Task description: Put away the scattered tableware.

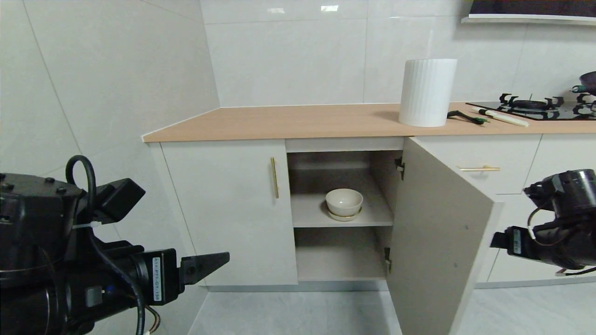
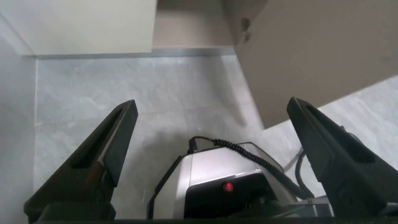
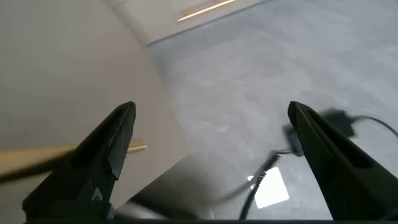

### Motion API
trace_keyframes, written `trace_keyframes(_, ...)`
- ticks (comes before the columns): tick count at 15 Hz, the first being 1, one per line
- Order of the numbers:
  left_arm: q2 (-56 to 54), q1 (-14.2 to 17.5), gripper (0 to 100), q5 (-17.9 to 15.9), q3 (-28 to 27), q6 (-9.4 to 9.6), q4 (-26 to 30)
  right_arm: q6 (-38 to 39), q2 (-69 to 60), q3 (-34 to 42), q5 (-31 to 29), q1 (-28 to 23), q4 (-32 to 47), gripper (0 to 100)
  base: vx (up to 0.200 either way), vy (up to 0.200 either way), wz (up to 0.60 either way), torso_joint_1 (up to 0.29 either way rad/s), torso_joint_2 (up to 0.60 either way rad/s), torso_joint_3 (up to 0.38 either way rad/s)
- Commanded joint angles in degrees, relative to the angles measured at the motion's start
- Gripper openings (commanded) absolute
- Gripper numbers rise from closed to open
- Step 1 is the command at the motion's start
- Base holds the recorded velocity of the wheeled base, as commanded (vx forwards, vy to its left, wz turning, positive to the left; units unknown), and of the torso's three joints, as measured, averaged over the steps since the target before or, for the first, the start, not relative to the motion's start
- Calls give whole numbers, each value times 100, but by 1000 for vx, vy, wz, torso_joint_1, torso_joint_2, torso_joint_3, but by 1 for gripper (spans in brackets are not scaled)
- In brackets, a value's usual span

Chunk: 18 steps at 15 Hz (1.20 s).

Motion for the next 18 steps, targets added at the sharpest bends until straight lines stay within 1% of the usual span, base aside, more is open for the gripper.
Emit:
trace_keyframes(1,13,0,100,1,4,-3,-1,60,239,-59,-10,684,-2,100,0,0,0,0,0,0)
trace_keyframes(2,22,0,100,1,4,-3,-1,60,380,-191,-10,1000,-28,100,0,0,0,0,0,0)
trace_keyframes(3,22,0,100,1,4,-3,-1,51,424,-270,-19,1132,-37,100,0,0,0,0,0,0)
trace_keyframes(4,13,0,100,1,4,-3,-1,34,538,-419,-10,1387,-37,100,0,0,0,0,0,0)
trace_keyframes(5,13,0,100,1,4,-3,-1,25,793,-727,-19,1747,-37,100,0,0,0,0,0,0)
trace_keyframes(7,13,0,100,1,4,-3,-1,25,1206,-1193,-28,2081,-37,100,0,0,0,0,0,0)
trace_keyframes(10,13,0,100,10,-5,-3,-18,7,1777,-1949,-10,2266,-28,100,0,0,0,0,0,0)
trace_keyframes(12,13,0,100,10,-5,-12,-18,7,1953,-2327,-1,2301,-19,100,0,0,0,0,0,0)
trace_keyframes(14,13,0,100,28,4,-20,-168,51,2217,-2731,-10,2336,-28,100,0,0,0,0,0,0)
trace_keyframes(16,13,0,100,36,30,-12,-273,236,2393,-2863,-10,2371,-37,100,0,0,0,0,0,0)
trace_keyframes(17,13,0,100,36,30,-12,-282,579,2542,-2933,78,2407,-45,100,0,0,0,0,0,0)
trace_keyframes(18,13,0,100,36,30,-12,-282,658,2612,-2951,148,2407,-45,100,0,0,0,0,0,0)
